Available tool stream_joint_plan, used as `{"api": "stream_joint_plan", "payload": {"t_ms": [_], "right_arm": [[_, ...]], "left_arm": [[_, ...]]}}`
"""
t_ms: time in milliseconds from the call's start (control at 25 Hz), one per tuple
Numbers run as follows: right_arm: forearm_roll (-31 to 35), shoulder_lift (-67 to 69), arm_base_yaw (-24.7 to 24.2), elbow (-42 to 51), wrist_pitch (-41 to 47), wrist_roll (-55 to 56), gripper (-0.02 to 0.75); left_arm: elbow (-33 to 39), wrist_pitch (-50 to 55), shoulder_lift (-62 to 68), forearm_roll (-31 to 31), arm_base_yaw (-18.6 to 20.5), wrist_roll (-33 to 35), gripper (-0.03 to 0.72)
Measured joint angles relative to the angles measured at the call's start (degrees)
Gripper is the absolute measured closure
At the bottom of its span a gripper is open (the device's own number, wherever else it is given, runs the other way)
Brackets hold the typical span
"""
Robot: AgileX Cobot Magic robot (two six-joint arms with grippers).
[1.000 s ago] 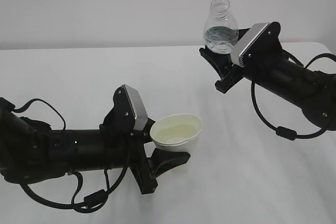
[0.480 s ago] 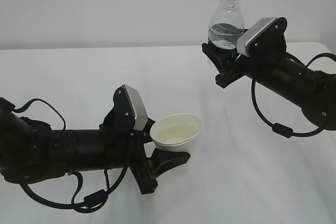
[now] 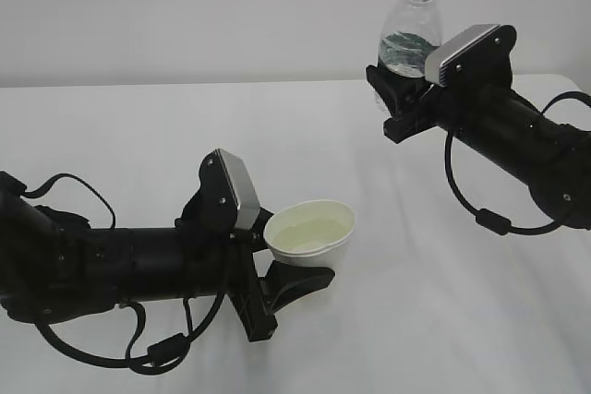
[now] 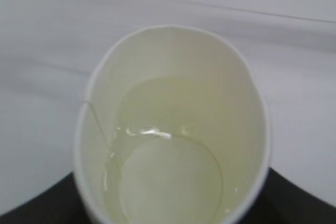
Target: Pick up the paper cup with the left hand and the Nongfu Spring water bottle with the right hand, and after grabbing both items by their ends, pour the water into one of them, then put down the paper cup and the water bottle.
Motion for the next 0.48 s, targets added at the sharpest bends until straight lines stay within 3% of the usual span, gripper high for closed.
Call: {"api": "stream_joint_plan", "payload": {"t_ms": [480], "right_arm": [[11.2,0.0,0.0,0.0,2.7,0.1,0.272]], "left_arm": [[0.0,0.0,0.0,0.0,0.0,0.0,0.259]]}}
